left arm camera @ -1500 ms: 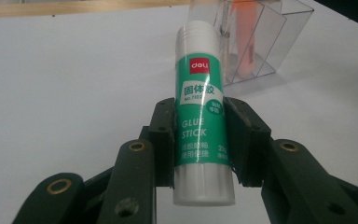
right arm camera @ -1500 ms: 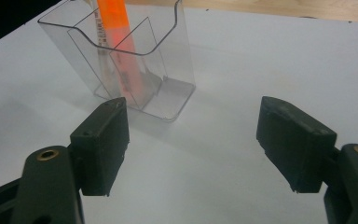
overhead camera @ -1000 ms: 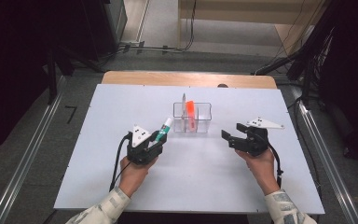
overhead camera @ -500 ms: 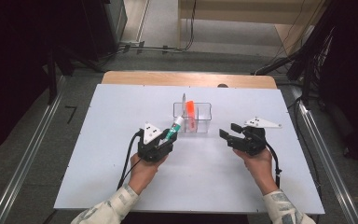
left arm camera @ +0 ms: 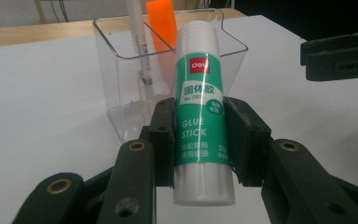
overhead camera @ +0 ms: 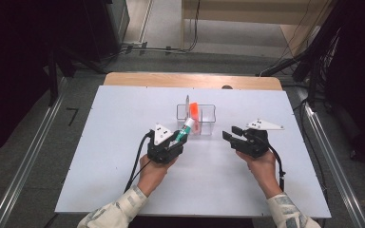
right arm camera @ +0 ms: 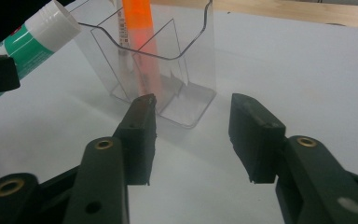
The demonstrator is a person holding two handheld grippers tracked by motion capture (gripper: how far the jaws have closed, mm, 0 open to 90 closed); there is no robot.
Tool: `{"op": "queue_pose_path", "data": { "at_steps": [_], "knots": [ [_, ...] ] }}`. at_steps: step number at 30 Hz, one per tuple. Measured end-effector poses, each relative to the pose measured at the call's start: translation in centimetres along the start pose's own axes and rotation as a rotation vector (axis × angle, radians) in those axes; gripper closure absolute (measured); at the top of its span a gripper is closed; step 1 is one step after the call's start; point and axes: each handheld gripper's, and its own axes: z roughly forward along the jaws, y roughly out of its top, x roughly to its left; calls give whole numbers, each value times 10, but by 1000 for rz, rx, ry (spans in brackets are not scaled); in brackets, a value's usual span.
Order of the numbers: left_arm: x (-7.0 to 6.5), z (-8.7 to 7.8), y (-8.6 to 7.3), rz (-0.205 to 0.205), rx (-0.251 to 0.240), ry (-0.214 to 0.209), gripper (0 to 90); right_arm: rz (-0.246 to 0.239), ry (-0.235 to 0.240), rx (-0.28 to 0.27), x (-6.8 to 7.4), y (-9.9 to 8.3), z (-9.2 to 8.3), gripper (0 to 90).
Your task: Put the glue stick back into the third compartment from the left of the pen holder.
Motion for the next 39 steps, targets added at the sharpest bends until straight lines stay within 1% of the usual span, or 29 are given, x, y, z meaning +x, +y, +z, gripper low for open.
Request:
{"op": "queue_pose_path", "data": {
  "at_steps": [4, 9, 13, 15, 21, 24, 29, 34, 35, 39],
  "knots": [
    [-3, 2, 1, 4, 2, -9, 654, -4, -8, 3, 1, 0, 1, 635],
    [-6, 5, 1, 9, 3, -16, 654, -29, -12, 3, 4, -1, 3, 787],
    [-11, 7, 2, 13, 4, -28, 654, -46, -4, 10, 9, -1, 6, 839],
    [-14, 8, 2, 17, 5, -36, 654, -52, 3, 18, 12, 0, 9, 852],
    [-23, 8, 3, 29, 5, -66, 654, -78, 35, 29, 25, 2, 19, 853],
    [-28, 8, 2, 45, 7, -85, 654, -90, 49, 38, 32, 3, 25, 854],
    [-34, 8, 1, 54, 13, -110, 653, -106, 64, 42, 39, 4, 33, 854],
    [-36, 9, -2, 67, 32, -121, 654, -109, 75, 34, 44, 6, 34, 862],
    [-36, 10, -2, 64, 32, -125, 653, -115, 70, 35, 45, 6, 34, 864],
    [-36, 12, -3, 63, 49, -131, 653, -122, 76, 35, 47, 6, 34, 871]
  ]
}}
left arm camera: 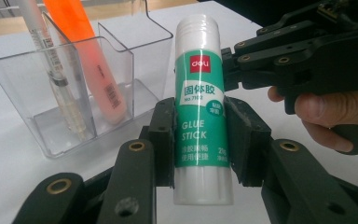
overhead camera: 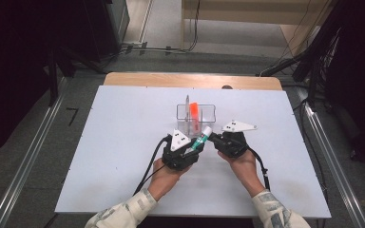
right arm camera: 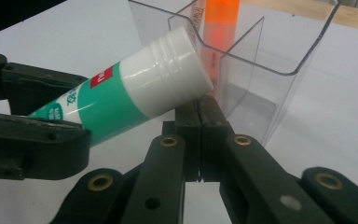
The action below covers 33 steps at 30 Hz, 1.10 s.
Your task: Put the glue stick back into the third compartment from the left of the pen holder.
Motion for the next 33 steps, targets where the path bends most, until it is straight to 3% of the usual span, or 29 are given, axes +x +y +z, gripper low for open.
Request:
{"op": "queue_pose_path", "data": {
  "at_steps": [7, 27, 33],
  "knots": [
    [0, 1, -1, 4, 10, -2, 655, -17, 30, -9, 7, 2, -2, 876],
    [3, 2, -2, -5, 19, 11, 656, -64, 34, -22, 16, 4, -4, 878],
    [5, 0, -2, -17, 7, 12, 656, -62, -18, -18, 9, 3, -8, 740]
  ]
}}
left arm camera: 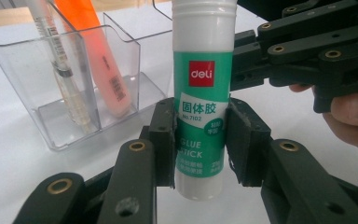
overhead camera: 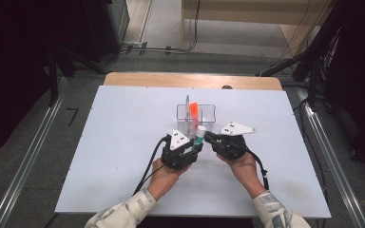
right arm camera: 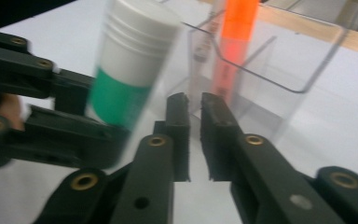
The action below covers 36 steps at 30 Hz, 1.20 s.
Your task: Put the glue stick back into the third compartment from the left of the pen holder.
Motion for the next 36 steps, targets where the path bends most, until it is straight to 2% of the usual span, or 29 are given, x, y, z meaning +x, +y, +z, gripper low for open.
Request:
{"op": "queue_pose_path", "data": {
  "at_steps": [5, 11, 15, 22, 36],
  "knots": [
    [2, -2, 1, -6, -9, 9, 656, 18, -44, 16, -13, -4, -7, 526],
    [2, -2, 1, -11, -13, 12, 656, 71, -94, 49, -30, -10, -16, 365],
    [3, -2, 1, -14, -14, 11, 656, 92, -139, 45, -38, -13, -22, 285],
    [2, -2, 1, -13, -14, 13, 656, 115, -172, 55, -48, -20, -30, 263],
    [4, -1, 2, -24, -23, 17, 656, 124, -195, 63, -57, -27, -39, 260]
  ]
}}
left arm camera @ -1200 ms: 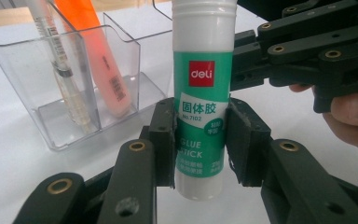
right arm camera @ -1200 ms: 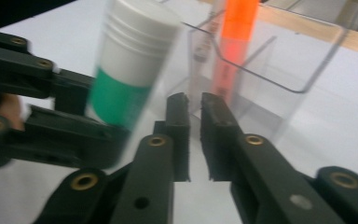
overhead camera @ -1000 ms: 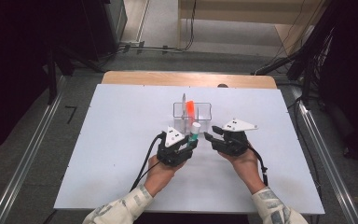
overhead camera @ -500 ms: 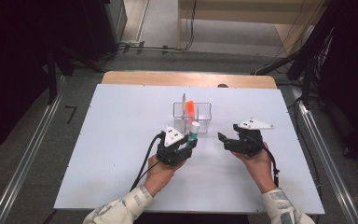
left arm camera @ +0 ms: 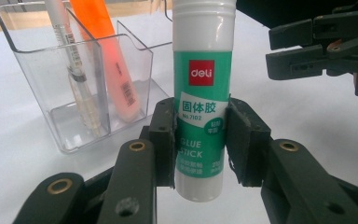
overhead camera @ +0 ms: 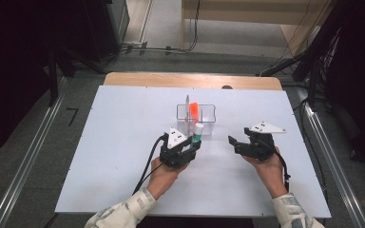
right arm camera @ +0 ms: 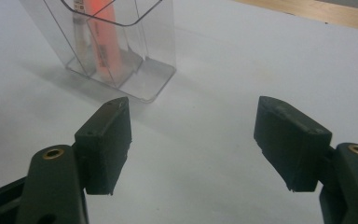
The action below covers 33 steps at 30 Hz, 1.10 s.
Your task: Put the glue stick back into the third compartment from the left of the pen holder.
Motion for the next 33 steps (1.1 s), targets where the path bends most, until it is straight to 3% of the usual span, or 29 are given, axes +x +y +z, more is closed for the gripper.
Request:
{"op": "queue_pose_path", "data": {
  "at_steps": [15, 26, 33],
  "knots": [
    [8, 8, 14, -33, -18, 13, 656, 16, -28, 27, -14, -8, -2, 228],
    [10, 20, 37, -41, -23, 28, 656, 19, -25, 35, -16, -10, -4, 219],
    [11, 29, 42, -48, -20, 34, 656, 25, -24, 29, -19, -10, -5, 219]
  ]
}}
